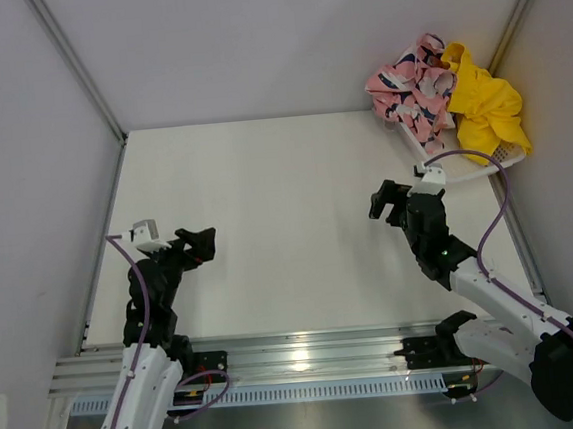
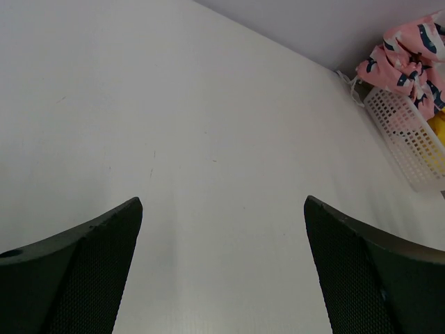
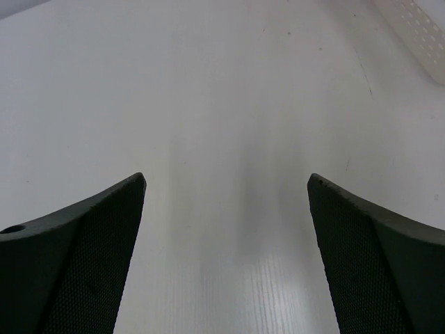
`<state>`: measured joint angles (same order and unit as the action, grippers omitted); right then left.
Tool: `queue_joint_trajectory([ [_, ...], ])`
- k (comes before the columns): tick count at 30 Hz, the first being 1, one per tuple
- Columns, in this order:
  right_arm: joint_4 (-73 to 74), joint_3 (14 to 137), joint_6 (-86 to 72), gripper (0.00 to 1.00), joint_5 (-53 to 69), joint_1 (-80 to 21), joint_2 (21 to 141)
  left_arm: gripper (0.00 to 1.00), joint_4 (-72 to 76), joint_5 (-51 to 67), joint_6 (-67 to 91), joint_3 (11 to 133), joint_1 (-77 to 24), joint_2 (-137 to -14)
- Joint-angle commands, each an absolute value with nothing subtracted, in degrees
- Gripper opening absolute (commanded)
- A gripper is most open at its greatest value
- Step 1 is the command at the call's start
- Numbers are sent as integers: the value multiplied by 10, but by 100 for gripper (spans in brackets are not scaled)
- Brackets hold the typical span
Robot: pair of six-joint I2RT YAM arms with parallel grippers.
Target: Fold and stack the shorts
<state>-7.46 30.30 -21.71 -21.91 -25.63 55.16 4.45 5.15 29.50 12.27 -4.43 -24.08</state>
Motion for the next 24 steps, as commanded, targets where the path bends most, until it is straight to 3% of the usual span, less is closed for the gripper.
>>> queue_joint_trajectory([
  [1,-105,301,-225,100,-214,-252,546,99,45,72,295,136,-41,-226],
  [11,-141,331,-226,100,-158,-197,617,99,61,89,295,127,-41,-233],
  [15,-63,487,-258,100,-97,-114,707,99,80,105,299,127,-41,-256],
  [24,-43,753,-303,100,-165,-72,965,99,88,118,298,123,-42,-255],
])
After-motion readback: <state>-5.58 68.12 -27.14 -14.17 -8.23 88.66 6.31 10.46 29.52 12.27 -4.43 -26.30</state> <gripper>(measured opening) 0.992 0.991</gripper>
